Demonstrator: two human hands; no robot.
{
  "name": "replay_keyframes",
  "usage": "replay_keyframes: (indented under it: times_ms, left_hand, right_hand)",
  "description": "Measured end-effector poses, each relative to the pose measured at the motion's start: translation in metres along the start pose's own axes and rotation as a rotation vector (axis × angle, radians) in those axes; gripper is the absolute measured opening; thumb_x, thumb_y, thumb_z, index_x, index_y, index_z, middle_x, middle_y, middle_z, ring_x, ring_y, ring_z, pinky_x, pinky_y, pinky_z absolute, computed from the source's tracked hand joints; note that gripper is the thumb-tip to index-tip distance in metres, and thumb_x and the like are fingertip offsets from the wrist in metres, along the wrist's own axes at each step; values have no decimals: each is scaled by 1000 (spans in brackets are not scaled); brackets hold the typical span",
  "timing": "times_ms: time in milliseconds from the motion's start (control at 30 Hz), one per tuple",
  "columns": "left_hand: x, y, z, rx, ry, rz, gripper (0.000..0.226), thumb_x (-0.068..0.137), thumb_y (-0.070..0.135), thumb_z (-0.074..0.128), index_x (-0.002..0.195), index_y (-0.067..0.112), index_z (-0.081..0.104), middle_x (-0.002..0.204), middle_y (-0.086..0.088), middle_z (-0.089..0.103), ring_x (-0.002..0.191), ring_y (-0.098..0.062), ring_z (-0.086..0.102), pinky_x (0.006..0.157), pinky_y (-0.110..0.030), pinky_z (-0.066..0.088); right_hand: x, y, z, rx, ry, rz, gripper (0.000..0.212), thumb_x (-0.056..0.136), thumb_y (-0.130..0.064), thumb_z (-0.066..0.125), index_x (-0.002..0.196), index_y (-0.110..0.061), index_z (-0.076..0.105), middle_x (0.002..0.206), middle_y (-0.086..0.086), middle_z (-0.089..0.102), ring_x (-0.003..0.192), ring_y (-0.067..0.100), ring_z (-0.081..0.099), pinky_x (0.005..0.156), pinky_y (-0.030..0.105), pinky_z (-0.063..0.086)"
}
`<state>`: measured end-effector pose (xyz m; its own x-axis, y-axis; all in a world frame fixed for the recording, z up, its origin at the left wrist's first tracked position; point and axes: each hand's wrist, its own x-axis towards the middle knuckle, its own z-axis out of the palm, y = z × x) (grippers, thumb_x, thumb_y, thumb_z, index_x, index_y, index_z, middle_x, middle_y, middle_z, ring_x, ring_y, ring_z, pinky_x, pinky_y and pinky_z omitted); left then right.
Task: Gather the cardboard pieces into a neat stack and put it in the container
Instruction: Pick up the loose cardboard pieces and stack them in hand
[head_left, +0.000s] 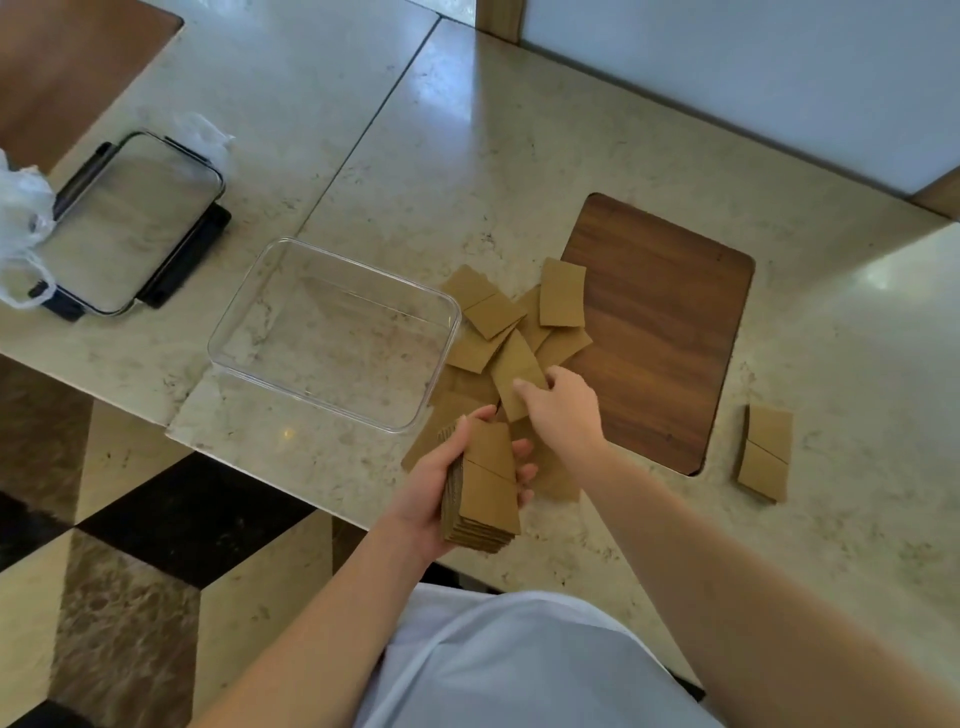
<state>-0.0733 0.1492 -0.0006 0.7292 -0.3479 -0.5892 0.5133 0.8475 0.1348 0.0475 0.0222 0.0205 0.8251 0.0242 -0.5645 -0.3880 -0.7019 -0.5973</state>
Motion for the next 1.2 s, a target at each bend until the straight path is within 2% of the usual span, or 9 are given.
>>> replay_keyframes:
  times_ms: [267,433,533,633,767,833,933,1033,1200]
  left_hand:
    - [4,-5,0,152,-57,-56,62,91,55,71,144,22,61,136,-28,65,106,-43,70,92,-57,55]
    - [15,-13,12,381,129,72,49,86,63,65,134,52,61,127,-10,75,106,-34,75,77,-46,61]
    - [15,-13,9,270,113,80,65,76,66,78,133,38,66,120,-16,76,102,-36,75,82,-51,61]
    - [5,-11,0,233,66,58,62,78,34,89,135,26,65,120,-25,71,104,-40,72,84,-51,60]
    - [-9,-7,-10,338,149,67,41,93,30,73,133,37,66,119,-21,75,95,-34,75,76,-46,61]
    - [-14,-5,-12,236,145,68,37,90,39,77,126,31,70,112,-20,76,87,-32,74,72,-46,61]
    - [-21,0,-22,80,130,71,44,79,41,88,116,23,73,99,-18,71,83,-30,69,72,-46,59]
    - [-29,6,-31,81,113,72,55,70,34,93,118,17,72,103,-21,69,87,-35,69,76,-48,58]
    - [-42,11,-34,117,114,24,45,84,21,80,127,18,67,113,-28,70,93,-38,70,76,-44,61]
  right_hand:
    - [-80,41,-38,493,-13,200,9,102,-27,62,110,-26,61,98,-5,72,77,6,66,60,22,44]
    - [-115,46,-19,522,-98,149,29,100,-28,64,126,-29,51,110,-1,71,82,7,66,55,15,51]
    - [-124,48,-3,173,-133,-26,26,101,-40,61,123,-34,51,100,-11,70,83,5,69,64,24,58]
    - [-119,49,0,-401,-178,-239,34,99,-63,46,98,-35,65,75,-15,66,65,3,62,55,21,49]
    - [-87,44,-12,-257,-41,-226,51,98,-60,51,67,-24,69,53,-11,59,48,6,51,48,25,40]
    - [-63,39,-17,-281,153,-287,32,96,-52,60,96,-22,72,81,-13,63,78,9,57,66,25,43]
    - [-32,29,-8,-571,67,-336,68,88,-56,70,142,-19,53,124,-1,50,116,20,41,95,34,44]
    - [-20,31,9,-772,31,-353,87,77,-62,78,145,-19,46,138,5,43,127,28,37,109,44,38]
    - [-19,40,21,-729,150,-296,75,71,-57,85,125,-17,51,124,4,48,118,28,44,101,42,40]
